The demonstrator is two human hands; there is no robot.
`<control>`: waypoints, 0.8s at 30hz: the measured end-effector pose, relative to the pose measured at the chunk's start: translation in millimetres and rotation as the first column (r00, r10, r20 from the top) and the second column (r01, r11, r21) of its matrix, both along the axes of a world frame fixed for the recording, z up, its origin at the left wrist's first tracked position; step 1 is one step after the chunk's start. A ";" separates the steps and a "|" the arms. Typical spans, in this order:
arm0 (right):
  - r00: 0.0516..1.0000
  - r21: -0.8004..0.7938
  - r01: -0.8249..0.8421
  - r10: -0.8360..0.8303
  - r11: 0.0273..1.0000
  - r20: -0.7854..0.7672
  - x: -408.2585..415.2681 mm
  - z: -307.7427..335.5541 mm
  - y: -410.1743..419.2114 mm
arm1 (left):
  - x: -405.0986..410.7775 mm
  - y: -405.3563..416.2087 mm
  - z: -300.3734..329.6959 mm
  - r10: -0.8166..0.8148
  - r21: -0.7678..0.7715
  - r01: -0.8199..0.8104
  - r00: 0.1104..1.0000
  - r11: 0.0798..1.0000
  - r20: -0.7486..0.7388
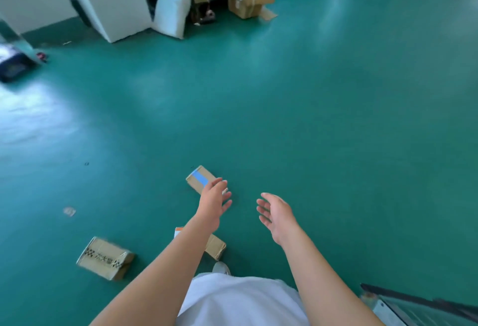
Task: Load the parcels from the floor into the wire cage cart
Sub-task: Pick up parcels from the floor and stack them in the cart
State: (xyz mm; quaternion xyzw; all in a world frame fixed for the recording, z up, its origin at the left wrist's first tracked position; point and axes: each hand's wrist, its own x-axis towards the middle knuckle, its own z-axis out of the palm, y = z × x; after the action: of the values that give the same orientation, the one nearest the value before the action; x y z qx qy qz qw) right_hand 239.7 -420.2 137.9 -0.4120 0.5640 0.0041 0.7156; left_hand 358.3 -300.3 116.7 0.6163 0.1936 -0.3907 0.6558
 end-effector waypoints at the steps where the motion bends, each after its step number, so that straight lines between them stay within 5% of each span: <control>1: 1.000 -0.009 -0.031 0.031 0.999 -0.005 13.6 -2.9 3.2 | 9.3 7.6 -2.6 0.030 -0.006 -0.031 0.999 1.000 -0.012; 14: 0.873 0.086 -0.450 0.458 0.889 -0.169 149.4 -76.2 45.0 | 80.2 87.1 -76.8 0.450 0.131 -0.432 0.872 0.892 -0.191; 24: 0.700 0.142 -0.656 0.668 0.741 -0.254 265.2 -189.5 -27.7 | 164.5 36.6 -180.7 0.376 0.284 -0.308 0.897 0.908 -0.232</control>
State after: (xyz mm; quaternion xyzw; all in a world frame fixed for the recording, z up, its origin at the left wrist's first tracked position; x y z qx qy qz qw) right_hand 505.0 -447.8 -51.6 -0.5671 0.4762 0.3324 0.5841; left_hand 522.8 -263.7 -64.0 0.5849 0.4366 -0.3259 0.6009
